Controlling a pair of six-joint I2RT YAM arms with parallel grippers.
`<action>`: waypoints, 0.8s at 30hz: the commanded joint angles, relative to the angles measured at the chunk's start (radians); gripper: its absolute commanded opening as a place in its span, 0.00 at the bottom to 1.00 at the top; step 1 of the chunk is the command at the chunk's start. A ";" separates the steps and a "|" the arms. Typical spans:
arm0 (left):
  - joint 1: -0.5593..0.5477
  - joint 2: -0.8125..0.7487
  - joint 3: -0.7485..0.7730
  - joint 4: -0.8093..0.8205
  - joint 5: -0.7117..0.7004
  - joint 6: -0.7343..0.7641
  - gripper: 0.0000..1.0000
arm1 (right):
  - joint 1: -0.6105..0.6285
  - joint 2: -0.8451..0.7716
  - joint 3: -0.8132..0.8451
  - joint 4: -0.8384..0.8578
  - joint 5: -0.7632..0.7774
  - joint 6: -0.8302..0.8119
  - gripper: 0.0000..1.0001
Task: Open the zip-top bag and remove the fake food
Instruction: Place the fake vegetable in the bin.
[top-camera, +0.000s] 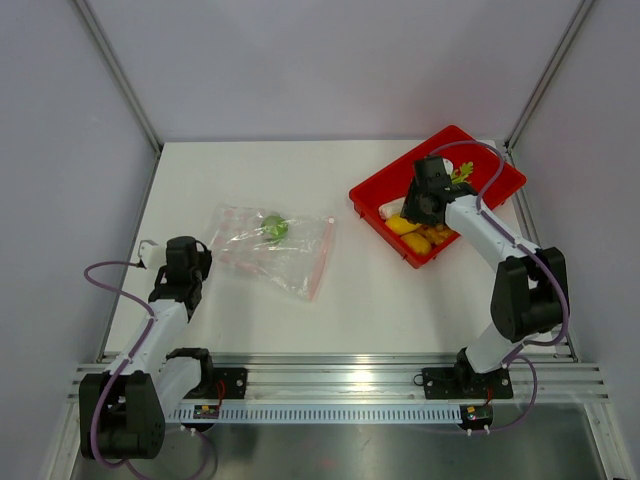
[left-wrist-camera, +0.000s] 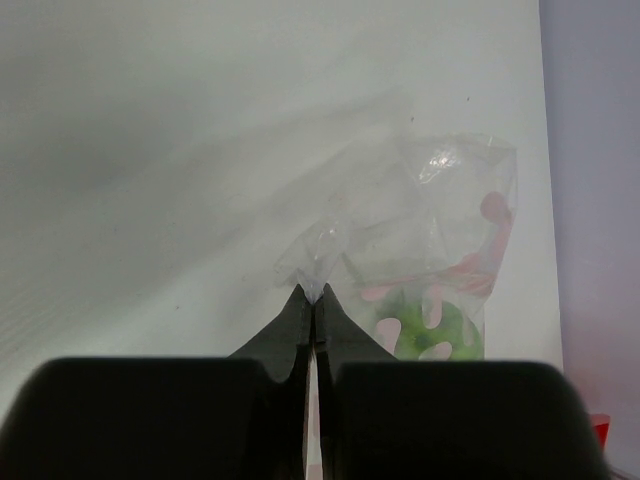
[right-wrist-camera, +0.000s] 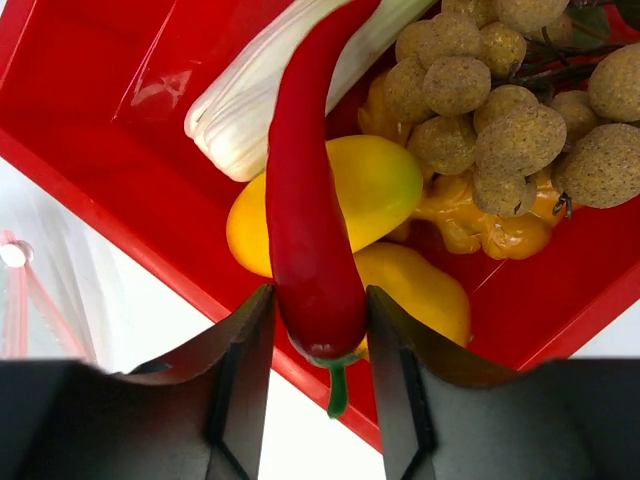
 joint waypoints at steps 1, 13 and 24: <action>0.003 -0.002 0.033 0.053 0.012 0.016 0.00 | 0.004 -0.011 0.048 0.015 0.039 0.006 0.52; 0.004 -0.006 0.032 0.059 0.017 0.011 0.00 | 0.065 -0.123 -0.018 0.066 -0.010 0.024 0.63; 0.003 -0.021 0.013 0.096 0.044 0.023 0.00 | 0.254 -0.120 -0.089 0.175 -0.018 0.046 0.55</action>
